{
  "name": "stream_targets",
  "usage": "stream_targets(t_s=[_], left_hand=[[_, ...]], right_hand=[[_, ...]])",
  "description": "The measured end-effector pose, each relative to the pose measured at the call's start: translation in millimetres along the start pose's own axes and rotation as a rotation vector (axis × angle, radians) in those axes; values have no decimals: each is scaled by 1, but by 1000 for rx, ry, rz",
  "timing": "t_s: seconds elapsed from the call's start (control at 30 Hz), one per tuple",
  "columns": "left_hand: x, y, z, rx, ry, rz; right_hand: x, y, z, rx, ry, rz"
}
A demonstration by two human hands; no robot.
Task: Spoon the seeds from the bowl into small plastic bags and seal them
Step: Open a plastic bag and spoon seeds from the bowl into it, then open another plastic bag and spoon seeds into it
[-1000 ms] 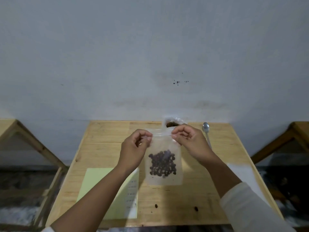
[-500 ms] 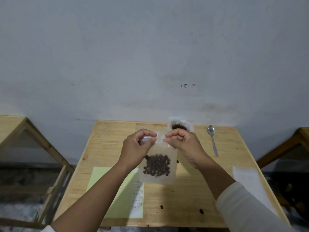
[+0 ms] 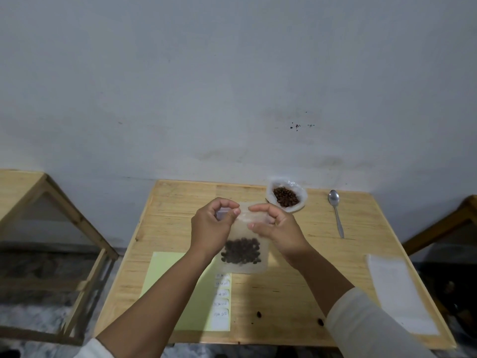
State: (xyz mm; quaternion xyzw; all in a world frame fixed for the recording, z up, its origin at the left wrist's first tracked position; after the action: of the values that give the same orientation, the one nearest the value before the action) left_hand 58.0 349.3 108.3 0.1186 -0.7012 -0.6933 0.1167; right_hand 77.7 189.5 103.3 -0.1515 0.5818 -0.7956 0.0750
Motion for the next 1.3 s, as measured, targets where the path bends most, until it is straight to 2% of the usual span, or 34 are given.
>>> stream_targets(t_s=[0.1,0.2,0.33,0.43,0.5,0.63,0.9,1.0,1.13,1.27,1.3], left_hand=[[-5,-6,4,10,-9,23],[-4,-16,-1,8,-77,56],[0,-29,-11,-10,-177,96],[2,-33,-8,-64,-116,85],[2,-37,-1,-86,-61,80],[10,-60,6,-142,-40,154],[47,-128,-13,-309,-140,336],[55,-139,-23,-413,-173,294],[63,-147,-35,-569,-279,226],[67,-149,-46,-606,-339,114],[69,-151,-49,-595,-353,120]], right_hand=[[3,10,-4,63,-60,-35],[-1,17,3,117,25,-49],[-8,30,13,-31,125,-128],[-14,35,14,-35,157,-135],[-17,38,6,-25,100,-137],[-15,62,-8,192,6,-232],[17,134,-3,499,96,-374],[24,149,3,572,125,-381],[19,154,5,759,201,-298],[26,151,-9,915,186,-184],[28,155,-9,980,237,-136]])
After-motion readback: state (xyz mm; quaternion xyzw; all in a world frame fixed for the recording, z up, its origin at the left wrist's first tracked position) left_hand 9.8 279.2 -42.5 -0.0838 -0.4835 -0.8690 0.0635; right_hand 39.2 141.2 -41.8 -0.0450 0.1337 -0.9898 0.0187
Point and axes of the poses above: each hand's wrist, its own x-axis away from the middle knuckle, its own z-axis out of the back of the hand, y = z × x, the point moved 8 cm from there along -x, towards the middle knuckle, and after that the axes turned 15 degrees about x, right-handed, at the moved point
